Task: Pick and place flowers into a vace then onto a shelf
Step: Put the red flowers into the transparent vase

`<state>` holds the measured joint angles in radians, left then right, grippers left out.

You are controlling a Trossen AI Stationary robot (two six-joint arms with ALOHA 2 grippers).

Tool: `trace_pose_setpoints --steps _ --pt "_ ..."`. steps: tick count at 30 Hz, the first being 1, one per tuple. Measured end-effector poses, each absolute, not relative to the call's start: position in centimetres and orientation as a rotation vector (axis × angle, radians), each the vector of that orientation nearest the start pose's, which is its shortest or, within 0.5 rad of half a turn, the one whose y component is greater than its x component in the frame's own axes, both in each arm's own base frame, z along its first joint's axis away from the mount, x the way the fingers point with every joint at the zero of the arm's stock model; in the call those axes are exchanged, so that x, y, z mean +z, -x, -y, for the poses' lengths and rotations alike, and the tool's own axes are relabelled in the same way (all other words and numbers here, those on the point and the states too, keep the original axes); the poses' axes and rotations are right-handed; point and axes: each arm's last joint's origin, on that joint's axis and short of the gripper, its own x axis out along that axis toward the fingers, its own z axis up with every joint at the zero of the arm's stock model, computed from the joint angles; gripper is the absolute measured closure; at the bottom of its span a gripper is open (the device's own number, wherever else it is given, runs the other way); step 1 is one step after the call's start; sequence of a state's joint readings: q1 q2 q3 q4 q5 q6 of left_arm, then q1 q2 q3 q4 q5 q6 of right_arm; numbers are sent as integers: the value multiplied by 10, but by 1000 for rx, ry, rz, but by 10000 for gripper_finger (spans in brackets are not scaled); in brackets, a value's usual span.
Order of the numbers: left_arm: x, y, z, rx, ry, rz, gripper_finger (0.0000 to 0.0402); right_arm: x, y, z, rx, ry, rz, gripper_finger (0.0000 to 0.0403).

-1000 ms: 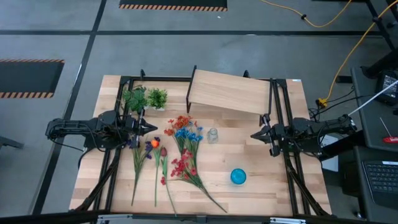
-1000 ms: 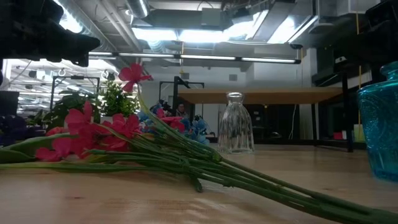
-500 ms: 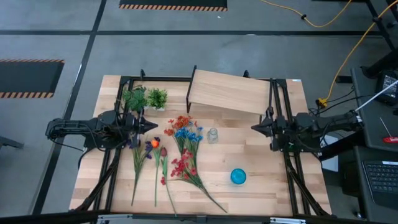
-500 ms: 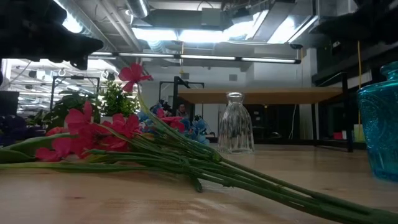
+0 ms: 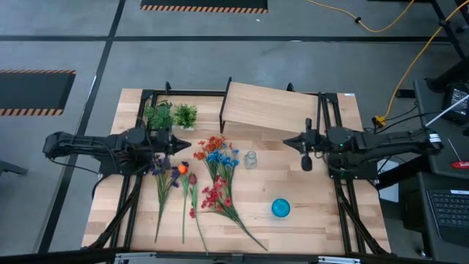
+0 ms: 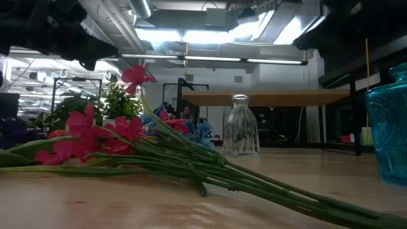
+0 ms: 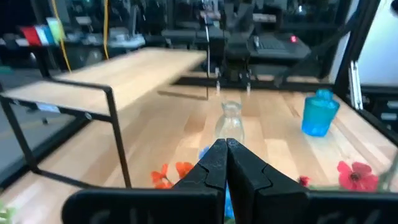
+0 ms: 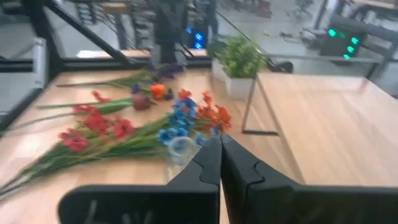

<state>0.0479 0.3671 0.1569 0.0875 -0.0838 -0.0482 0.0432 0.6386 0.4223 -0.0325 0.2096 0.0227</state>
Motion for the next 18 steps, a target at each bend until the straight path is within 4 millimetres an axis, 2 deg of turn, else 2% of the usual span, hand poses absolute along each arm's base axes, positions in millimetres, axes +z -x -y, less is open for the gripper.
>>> trace_pose_setpoints --steps 6,11,18 --pt "199 -140 -9 122 35 -125 401 244 -167 6 -179 -11 -202 397" --pt "197 -154 -6 18 -9 -101 399 240 -172 7 -183 -31 -225 397" --pt "191 -163 -7 28 -3 -124 400 236 -185 -8 -60 -48 -298 397"
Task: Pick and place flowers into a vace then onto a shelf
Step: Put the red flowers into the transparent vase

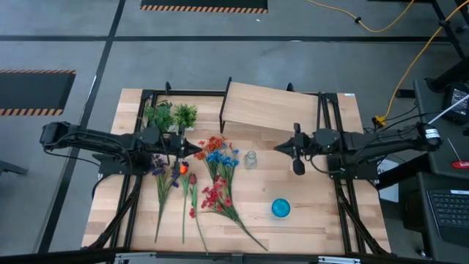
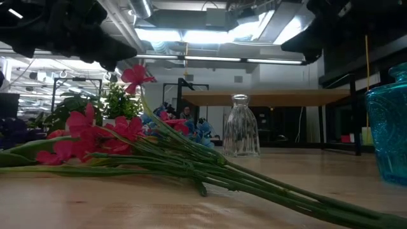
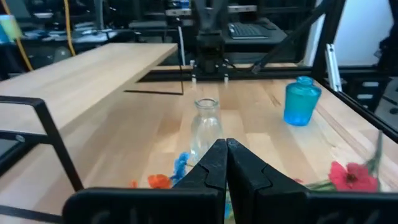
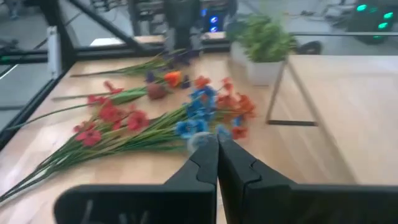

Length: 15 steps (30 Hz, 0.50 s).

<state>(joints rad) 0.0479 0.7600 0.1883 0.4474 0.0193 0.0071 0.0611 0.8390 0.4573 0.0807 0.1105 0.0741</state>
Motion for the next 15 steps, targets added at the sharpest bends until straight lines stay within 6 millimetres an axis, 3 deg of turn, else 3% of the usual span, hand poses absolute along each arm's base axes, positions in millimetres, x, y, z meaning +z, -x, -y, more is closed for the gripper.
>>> trace_pose_setpoints --steps 7,15 --pt "196 -164 -7 19 -62 -75 400 253 -212 -25 10 -5 -393 397" --pt "200 -166 -7 18 -107 -65 399 255 -248 -51 71 -4 -575 397"
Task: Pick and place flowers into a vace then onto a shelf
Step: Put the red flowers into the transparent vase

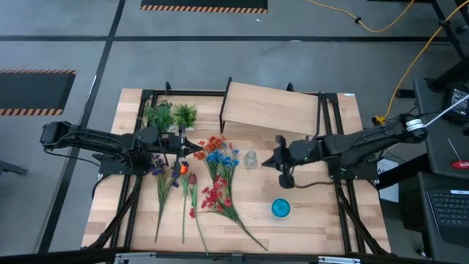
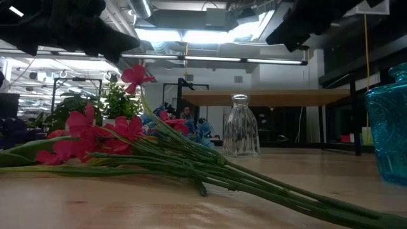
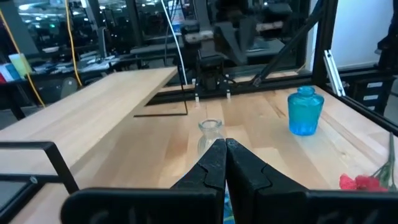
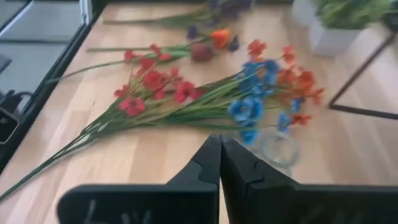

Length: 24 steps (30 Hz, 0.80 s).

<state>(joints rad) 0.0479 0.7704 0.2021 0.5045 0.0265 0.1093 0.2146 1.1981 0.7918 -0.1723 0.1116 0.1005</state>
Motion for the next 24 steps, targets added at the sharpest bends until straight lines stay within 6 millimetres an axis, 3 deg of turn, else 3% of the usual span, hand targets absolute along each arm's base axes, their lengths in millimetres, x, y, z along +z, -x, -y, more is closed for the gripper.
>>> trace_pose_setpoints --steps 10,16,24 --pt "199 -166 -7 18 -109 -72 398 253 -278 -94 90 18 -696 397" --pt "199 -166 -7 25 -108 -72 398 241 -289 -123 88 -99 -747 397" --pt "199 -166 -7 25 -96 -72 398 232 -315 -178 93 -135 -789 397"
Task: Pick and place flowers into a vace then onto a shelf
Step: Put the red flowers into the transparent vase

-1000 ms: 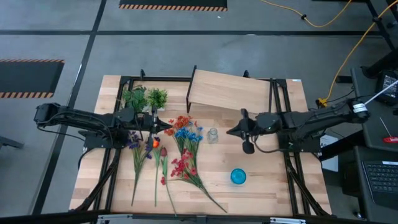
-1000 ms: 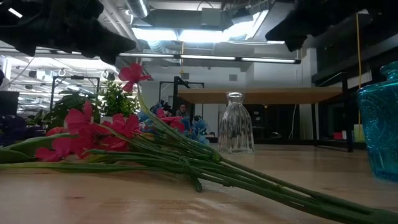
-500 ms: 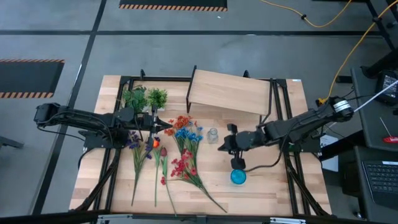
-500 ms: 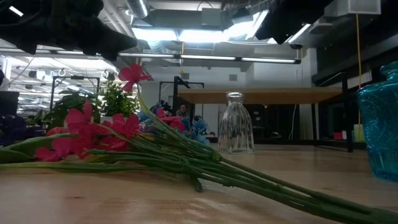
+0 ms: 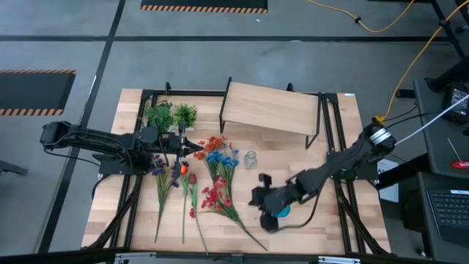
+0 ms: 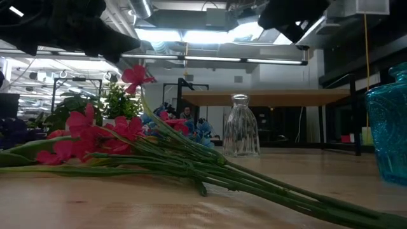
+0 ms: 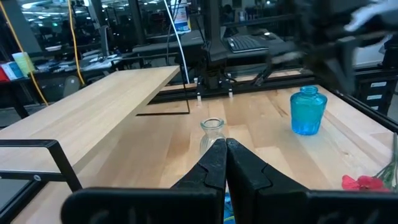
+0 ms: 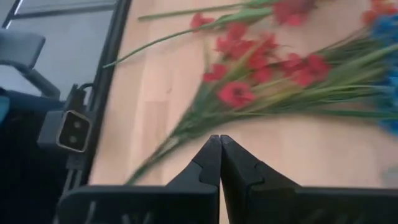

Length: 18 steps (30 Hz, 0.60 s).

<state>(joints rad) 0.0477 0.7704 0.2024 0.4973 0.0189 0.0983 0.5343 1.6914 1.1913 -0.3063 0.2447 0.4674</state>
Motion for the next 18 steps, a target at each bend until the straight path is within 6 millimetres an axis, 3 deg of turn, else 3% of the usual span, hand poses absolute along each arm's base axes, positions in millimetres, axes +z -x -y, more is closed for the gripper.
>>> trace_pose_setpoints --steps 9,18 --pt "198 -166 -7 28 -1 -80 398 235 -340 -220 79 -129 -900 397" --pt "199 -166 -7 26 -69 -79 398 234 -346 -225 91 -134 -887 397"
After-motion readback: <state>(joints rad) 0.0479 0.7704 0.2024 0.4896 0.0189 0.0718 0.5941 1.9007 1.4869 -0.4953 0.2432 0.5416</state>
